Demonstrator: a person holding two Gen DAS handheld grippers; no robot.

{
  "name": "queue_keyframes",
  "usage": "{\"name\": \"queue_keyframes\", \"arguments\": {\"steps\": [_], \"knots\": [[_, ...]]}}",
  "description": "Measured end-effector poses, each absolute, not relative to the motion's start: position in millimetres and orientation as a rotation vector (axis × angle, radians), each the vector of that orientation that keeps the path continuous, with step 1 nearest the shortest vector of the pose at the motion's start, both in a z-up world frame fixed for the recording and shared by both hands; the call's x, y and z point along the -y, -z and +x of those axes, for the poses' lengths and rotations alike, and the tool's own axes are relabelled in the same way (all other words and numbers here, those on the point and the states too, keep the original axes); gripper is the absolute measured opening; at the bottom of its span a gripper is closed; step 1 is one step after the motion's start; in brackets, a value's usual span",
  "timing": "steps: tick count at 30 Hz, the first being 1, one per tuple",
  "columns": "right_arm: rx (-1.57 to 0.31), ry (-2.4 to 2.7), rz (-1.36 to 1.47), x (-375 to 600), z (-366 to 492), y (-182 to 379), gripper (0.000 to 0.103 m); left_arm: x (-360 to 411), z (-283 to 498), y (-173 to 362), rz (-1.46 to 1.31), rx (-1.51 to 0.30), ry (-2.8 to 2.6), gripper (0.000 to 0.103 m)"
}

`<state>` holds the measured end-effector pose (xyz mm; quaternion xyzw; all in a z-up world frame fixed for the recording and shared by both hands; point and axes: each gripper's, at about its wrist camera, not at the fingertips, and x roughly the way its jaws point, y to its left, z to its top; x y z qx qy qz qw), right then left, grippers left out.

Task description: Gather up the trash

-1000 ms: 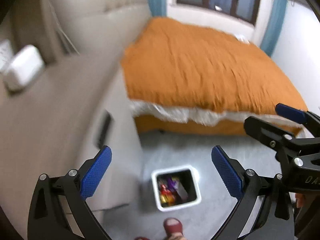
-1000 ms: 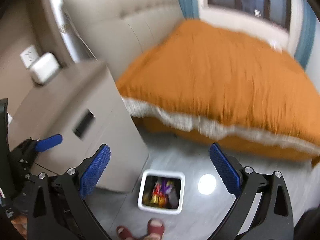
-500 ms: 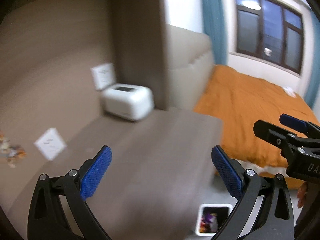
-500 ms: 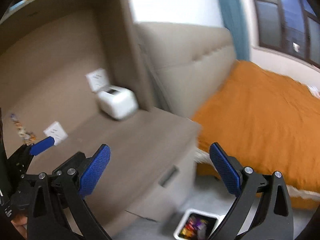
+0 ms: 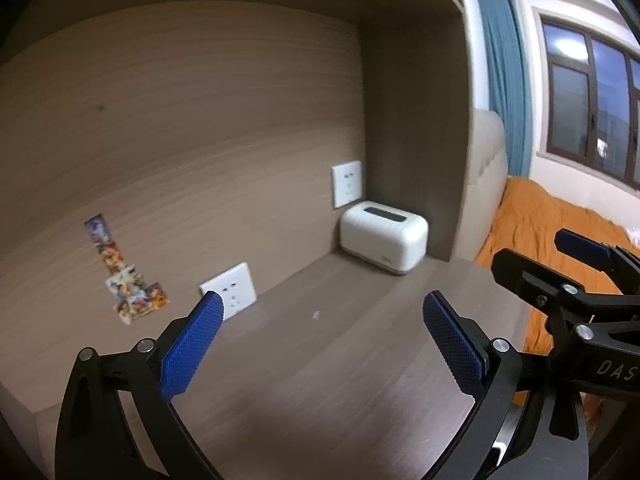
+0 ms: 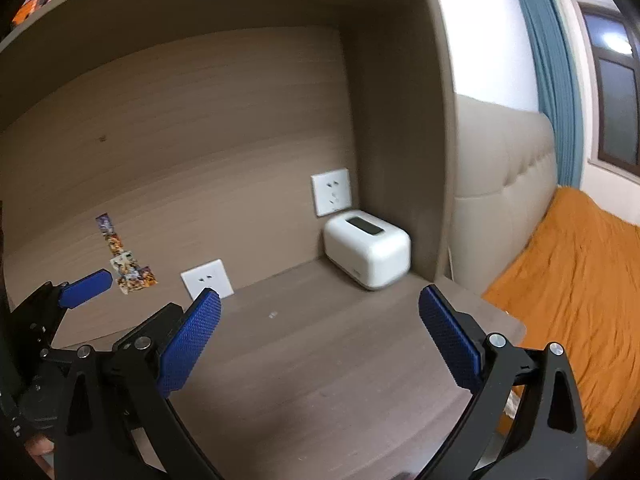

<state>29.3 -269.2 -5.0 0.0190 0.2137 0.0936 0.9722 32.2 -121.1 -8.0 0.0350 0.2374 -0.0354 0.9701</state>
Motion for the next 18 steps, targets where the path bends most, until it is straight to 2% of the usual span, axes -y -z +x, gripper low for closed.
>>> {"name": "queue_keyframes", "arguments": {"steps": [18], "knots": [[-0.445,-0.190,0.027,242,33,-2,0.099,67,30,-6,-0.038,-0.450,-0.012,0.098]]}}
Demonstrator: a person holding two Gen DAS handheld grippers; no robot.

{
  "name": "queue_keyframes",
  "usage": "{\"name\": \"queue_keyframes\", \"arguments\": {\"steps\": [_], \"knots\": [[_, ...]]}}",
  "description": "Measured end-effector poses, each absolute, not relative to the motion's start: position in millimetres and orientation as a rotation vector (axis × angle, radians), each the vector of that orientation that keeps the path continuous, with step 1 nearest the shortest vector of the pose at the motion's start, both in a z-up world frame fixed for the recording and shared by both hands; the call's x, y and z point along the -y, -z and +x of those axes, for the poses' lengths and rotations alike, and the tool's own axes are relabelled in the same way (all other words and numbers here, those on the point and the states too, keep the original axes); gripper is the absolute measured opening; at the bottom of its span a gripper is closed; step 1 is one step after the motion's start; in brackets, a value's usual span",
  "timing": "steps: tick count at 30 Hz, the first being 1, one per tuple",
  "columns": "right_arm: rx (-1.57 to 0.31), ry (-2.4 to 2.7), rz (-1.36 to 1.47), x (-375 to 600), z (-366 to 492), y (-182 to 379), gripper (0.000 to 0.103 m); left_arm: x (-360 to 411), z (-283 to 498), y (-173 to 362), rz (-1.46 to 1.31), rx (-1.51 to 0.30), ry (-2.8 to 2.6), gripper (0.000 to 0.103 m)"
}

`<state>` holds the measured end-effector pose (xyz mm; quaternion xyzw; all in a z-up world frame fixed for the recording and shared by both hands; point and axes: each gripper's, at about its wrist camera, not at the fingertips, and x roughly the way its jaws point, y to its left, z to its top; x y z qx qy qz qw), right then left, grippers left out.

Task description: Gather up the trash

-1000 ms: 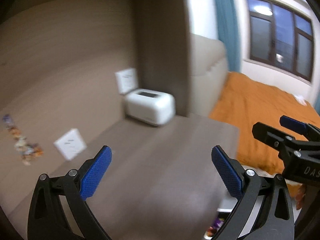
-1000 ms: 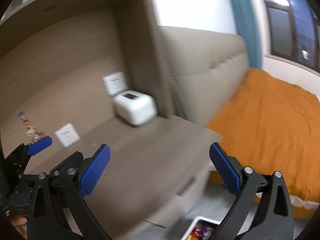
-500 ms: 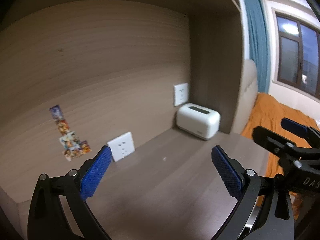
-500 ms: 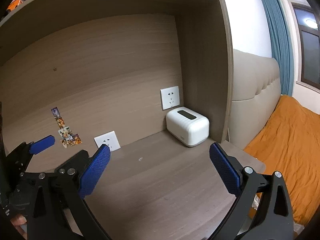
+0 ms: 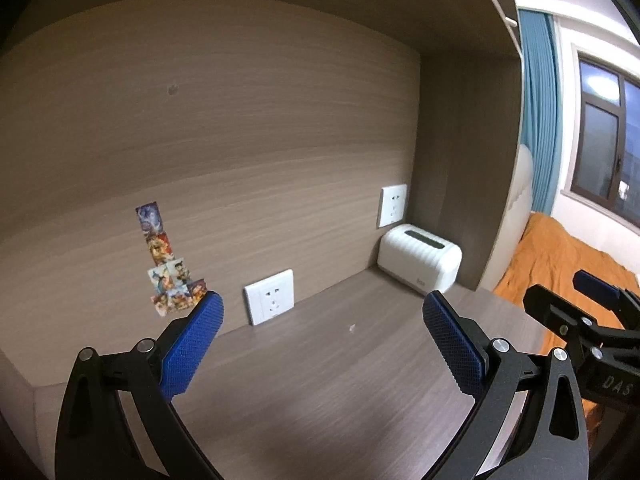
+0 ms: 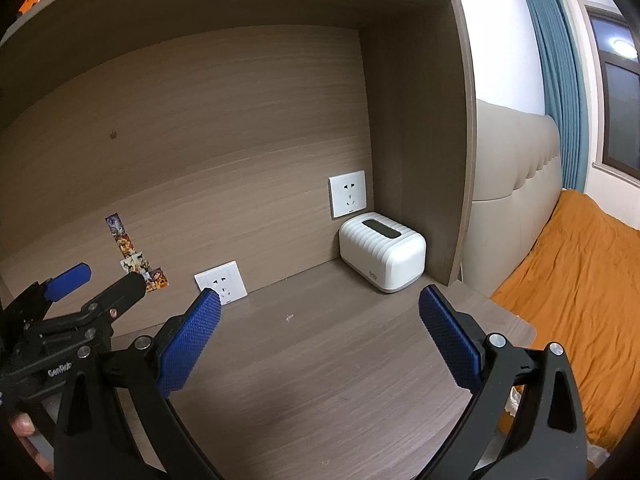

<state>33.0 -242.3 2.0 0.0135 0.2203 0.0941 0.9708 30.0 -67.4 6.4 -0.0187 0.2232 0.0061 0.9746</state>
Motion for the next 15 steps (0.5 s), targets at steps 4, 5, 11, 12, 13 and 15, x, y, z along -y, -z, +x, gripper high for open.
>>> {"name": "queue_keyframes", "arguments": {"steps": [4,5,11,12,13,15], "knots": [[-0.448,-0.188,0.024,240.5,31.6,-1.3,0.099,65.6,30.3,-5.3,-0.042,-0.458,-0.005,0.098],[-0.449,-0.185,0.023,240.2,31.2,-0.9,0.099,65.9,29.9,-5.3,-0.037,-0.456,-0.008,0.098],[-0.457,-0.187,0.020,239.7,29.7,0.0,0.099,69.3,25.4,-6.4,-0.011,-0.431,-0.010,0.098],[-0.457,-0.189,0.020,239.7,29.5,-0.1,0.099,69.8,25.4,-6.5,-0.011,-0.432,-0.007,0.098],[-0.457,-0.190,0.022,239.2,29.4,-0.1,0.099,70.5,25.4,-6.6,-0.009,-0.432,-0.003,0.098],[-0.456,-0.190,0.020,238.6,29.0,-0.3,0.099,71.8,25.6,-6.9,-0.003,-0.432,0.003,0.098]]}}
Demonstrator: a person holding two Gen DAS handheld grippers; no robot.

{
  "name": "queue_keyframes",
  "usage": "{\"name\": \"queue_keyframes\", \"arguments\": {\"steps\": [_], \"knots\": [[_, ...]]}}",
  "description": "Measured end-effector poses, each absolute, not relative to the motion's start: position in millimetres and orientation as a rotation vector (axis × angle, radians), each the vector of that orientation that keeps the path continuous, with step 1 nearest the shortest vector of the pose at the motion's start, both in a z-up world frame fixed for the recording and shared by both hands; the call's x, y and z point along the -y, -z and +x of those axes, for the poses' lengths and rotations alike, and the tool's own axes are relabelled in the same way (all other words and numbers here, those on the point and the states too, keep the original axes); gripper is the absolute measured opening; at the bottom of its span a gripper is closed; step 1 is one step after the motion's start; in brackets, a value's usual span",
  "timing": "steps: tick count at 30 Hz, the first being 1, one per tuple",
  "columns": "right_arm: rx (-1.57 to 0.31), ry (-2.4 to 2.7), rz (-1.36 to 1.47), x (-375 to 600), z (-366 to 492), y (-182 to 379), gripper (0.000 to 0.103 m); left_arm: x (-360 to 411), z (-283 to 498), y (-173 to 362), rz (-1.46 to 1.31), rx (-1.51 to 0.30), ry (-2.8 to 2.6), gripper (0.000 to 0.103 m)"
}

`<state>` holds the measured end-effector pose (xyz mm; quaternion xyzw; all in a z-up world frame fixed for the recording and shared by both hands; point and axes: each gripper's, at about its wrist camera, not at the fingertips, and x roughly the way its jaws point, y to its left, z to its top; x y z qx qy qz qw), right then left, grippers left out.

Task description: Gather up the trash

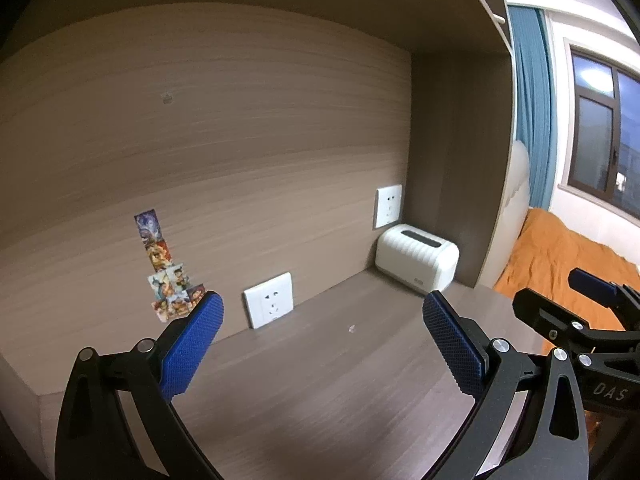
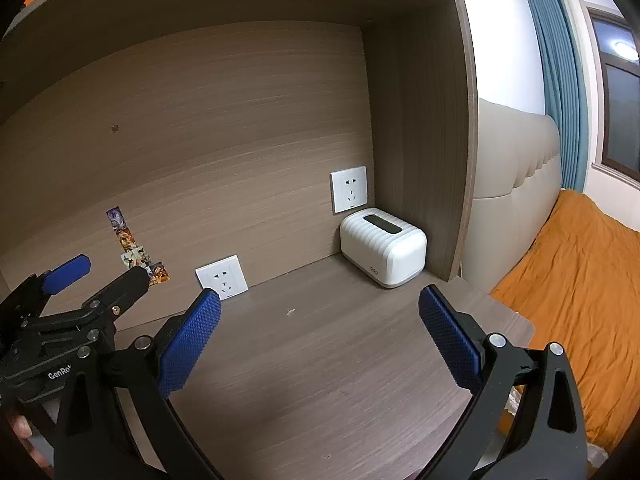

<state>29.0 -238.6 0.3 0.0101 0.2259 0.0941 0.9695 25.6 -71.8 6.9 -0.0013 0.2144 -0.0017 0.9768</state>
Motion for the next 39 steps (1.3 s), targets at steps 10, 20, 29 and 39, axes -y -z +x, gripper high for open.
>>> {"name": "queue_keyframes", "arguments": {"steps": [10,20,29,39], "knots": [[-0.460,-0.185,0.024,238.6,27.5,0.8,0.099,74.1,23.9,-7.9,0.009,-0.429,0.006,0.098],[-0.470,-0.187,0.046,238.5,28.6,2.3,0.099,73.3,22.6,-6.6,0.015,-0.431,0.003,0.098],[-0.474,-0.185,0.047,237.5,27.3,2.8,0.099,72.1,24.1,-4.5,-0.007,-0.451,0.010,0.098],[-0.473,-0.189,0.044,233.8,30.1,3.5,0.099,68.6,27.1,-3.5,-0.014,-0.454,0.005,0.098]]}}
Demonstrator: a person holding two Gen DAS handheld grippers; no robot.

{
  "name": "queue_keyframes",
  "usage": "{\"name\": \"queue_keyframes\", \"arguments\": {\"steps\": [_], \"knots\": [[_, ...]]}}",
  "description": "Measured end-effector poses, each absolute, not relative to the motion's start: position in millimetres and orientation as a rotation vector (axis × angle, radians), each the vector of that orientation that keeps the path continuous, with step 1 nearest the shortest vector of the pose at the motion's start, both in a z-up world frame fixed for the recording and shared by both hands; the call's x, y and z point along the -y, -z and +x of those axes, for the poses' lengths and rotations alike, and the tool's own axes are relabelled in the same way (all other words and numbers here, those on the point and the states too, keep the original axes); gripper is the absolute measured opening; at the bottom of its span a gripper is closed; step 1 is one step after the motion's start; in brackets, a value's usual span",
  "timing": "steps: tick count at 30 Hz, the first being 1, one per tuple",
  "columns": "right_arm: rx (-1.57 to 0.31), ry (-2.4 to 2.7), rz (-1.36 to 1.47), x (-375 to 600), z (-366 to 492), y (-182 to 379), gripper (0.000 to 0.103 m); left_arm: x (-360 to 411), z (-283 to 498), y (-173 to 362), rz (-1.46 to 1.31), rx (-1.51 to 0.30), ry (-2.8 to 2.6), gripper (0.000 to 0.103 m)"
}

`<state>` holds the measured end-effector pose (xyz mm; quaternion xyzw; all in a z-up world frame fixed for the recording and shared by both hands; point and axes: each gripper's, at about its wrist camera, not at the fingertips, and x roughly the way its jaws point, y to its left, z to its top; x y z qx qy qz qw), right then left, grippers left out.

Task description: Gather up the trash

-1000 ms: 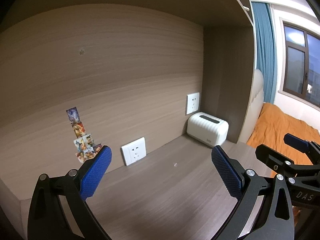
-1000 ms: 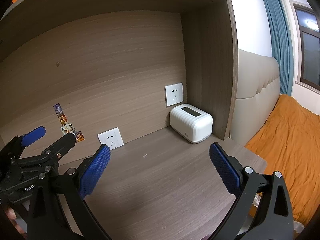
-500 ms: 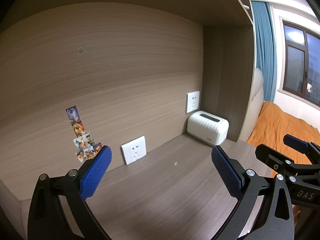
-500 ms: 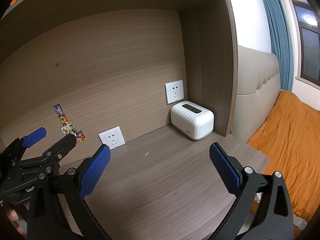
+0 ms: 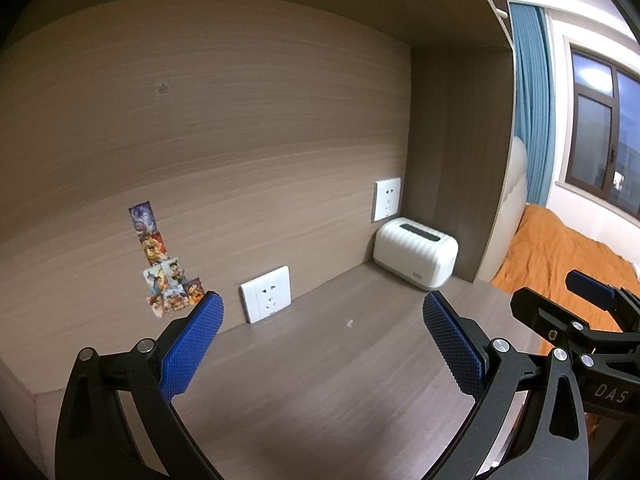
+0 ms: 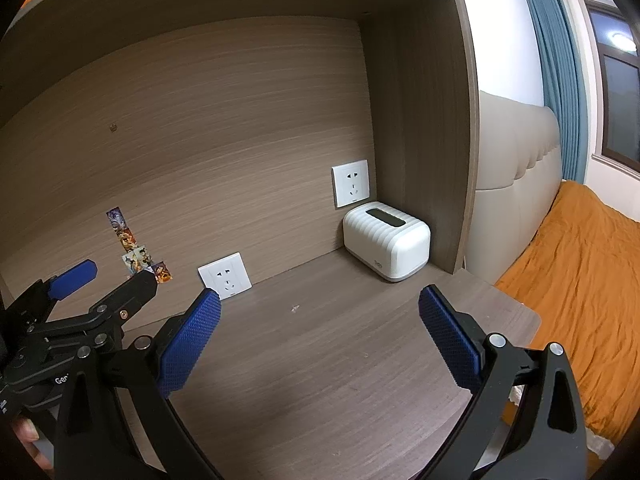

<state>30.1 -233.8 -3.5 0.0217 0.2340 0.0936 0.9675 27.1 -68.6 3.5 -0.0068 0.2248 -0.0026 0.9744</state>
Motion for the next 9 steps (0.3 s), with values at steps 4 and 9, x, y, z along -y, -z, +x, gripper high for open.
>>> {"name": "queue_keyframes", "arguments": {"steps": [4,9], "knots": [[-0.476,-0.191,0.044,232.1,32.3,4.5,0.099,68.1,27.5,-2.8,-0.013,-0.456,0.011,0.098],[-0.483,-0.190,0.042,230.8,33.8,6.0,0.099,69.6,26.4,-3.4,0.007,-0.444,-0.011,0.098]]}}
